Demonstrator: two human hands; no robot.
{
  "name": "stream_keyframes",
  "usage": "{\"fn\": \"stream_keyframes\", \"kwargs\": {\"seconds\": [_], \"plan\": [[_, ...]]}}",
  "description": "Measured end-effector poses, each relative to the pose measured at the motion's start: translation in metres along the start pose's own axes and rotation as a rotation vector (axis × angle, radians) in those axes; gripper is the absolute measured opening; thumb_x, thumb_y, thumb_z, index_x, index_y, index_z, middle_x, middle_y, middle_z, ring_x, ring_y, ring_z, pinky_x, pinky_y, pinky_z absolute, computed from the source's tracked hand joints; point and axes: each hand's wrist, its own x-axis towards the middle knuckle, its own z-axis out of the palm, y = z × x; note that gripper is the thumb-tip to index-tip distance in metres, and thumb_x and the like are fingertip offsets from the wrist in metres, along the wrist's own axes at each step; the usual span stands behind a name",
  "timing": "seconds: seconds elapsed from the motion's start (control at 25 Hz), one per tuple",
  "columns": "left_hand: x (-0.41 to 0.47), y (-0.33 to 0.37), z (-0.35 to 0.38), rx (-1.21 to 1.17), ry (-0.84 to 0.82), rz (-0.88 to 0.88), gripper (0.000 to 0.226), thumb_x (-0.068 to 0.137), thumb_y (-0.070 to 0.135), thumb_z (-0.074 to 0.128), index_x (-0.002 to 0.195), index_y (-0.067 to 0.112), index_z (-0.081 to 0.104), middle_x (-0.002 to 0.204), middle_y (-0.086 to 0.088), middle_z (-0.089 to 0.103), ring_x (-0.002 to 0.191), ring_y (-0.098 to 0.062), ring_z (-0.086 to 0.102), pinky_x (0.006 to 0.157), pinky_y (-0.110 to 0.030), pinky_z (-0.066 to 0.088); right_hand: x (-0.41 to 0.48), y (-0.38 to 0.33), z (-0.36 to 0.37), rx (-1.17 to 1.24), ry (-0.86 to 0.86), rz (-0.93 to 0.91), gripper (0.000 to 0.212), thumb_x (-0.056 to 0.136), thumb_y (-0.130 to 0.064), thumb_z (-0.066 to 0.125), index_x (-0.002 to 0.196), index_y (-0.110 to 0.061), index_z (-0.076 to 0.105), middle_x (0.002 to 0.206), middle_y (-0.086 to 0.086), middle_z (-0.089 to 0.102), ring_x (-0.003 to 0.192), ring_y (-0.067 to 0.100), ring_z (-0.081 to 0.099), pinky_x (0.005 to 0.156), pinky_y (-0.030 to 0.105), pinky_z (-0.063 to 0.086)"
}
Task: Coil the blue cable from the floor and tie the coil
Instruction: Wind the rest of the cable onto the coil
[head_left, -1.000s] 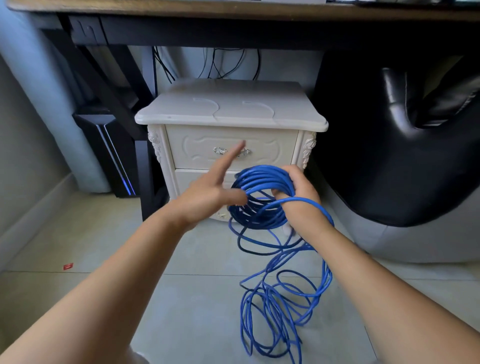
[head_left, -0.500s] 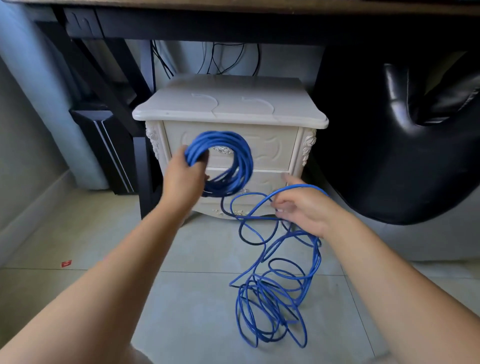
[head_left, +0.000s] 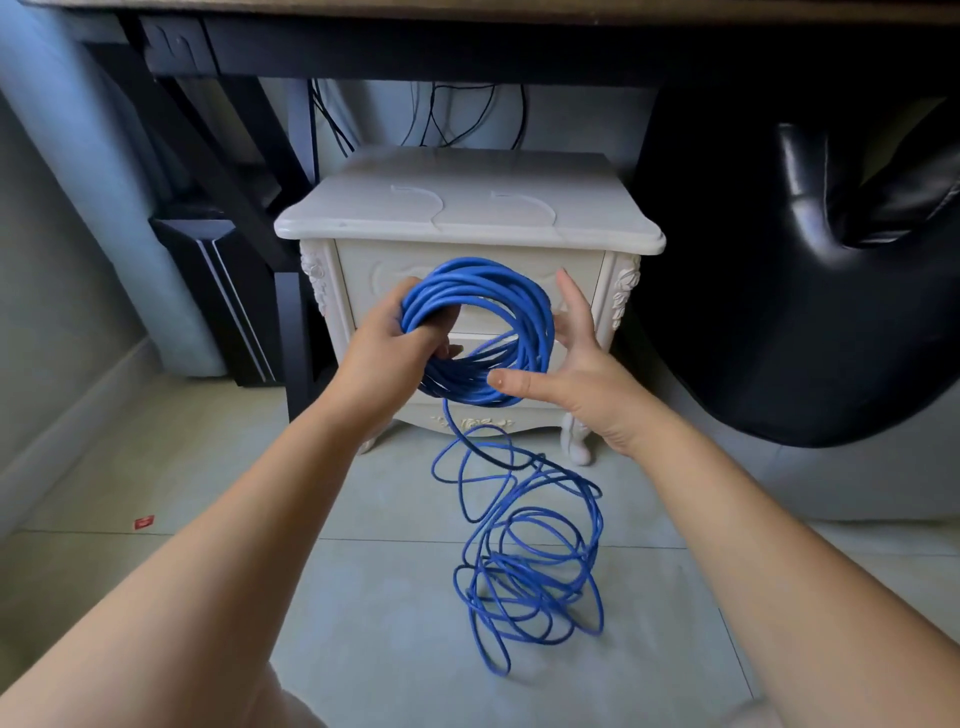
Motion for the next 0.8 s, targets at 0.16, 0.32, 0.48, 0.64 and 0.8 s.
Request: {"fn": "stream_keyframes", "kwargs": {"seconds": [0.16, 0.32, 0.48, 0.64, 0.8], "plan": [[-0.004, -0.003, 0.009, -0.104, 0.042, -0.046, 0.005, 0.098, 0.018, 0.055, 0.098, 0.018, 0.06, 0.065, 0.007, 0.05, 0.063, -0.008, 0.049, 0.092, -0.045, 0.055, 0.003, 0.002, 0.007, 0.01, 0.134, 0.015, 0.051, 0.069, -0.036, 0.081, 0.111, -0.026, 0.055, 0.117, -0.002, 0.056, 0.106, 0.006, 0.055, 0.096, 0.027, 0.042], [-0.006, -0.015, 0.034, -0.253, 0.102, -0.191, 0.009, 0.093, 0.036, 0.059, 0.097, 0.028, 0.059, 0.067, 0.004, 0.061, 0.073, -0.014, 0.065, 0.092, -0.047, 0.052, 0.006, 0.003, 0.017, 0.155, 0.383, -0.026, 0.02, 0.077, -0.012, 0.068, 0.091, -0.018, 0.056, 0.082, 0.003, 0.059, 0.075, 0.014, 0.057, 0.074, 0.03, 0.044], [-0.01, -0.013, 0.039, -0.055, 0.006, -0.239, 0.013, 0.093, 0.032, 0.063, 0.099, 0.021, 0.059, 0.085, 0.002, 0.067, 0.072, -0.001, 0.064, 0.073, -0.023, 0.044, 0.004, 0.004, 0.01, 0.03, 0.455, -0.05, 0.012, 0.08, -0.007, 0.057, 0.087, -0.017, 0.053, 0.081, 0.022, 0.056, 0.081, 0.038, 0.059, 0.066, 0.031, 0.043], [-0.01, -0.008, 0.033, 0.029, -0.036, -0.102, 0.048, 0.083, 0.016, 0.073, 0.125, 0.026, 0.051, 0.099, 0.002, 0.065, 0.084, -0.011, 0.066, 0.073, -0.018, 0.052, 0.001, 0.004, 0.008, -0.221, 0.449, -0.101, 0.023, 0.082, -0.007, 0.057, 0.075, -0.027, 0.049, 0.064, -0.003, 0.049, 0.062, 0.022, 0.048, 0.059, 0.03, 0.037], [-0.008, -0.006, 0.032, 0.581, -0.169, 0.183, 0.071, 0.078, 0.008, 0.062, 0.141, 0.033, 0.039, 0.105, 0.004, 0.061, 0.092, -0.016, 0.062, 0.08, -0.031, 0.05, -0.004, 0.0, 0.022, -0.674, 0.299, -0.215, 0.015, 0.082, -0.013, 0.059, 0.095, -0.02, 0.056, 0.091, -0.003, 0.061, 0.084, 0.026, 0.054, 0.068, 0.035, 0.04]]}}
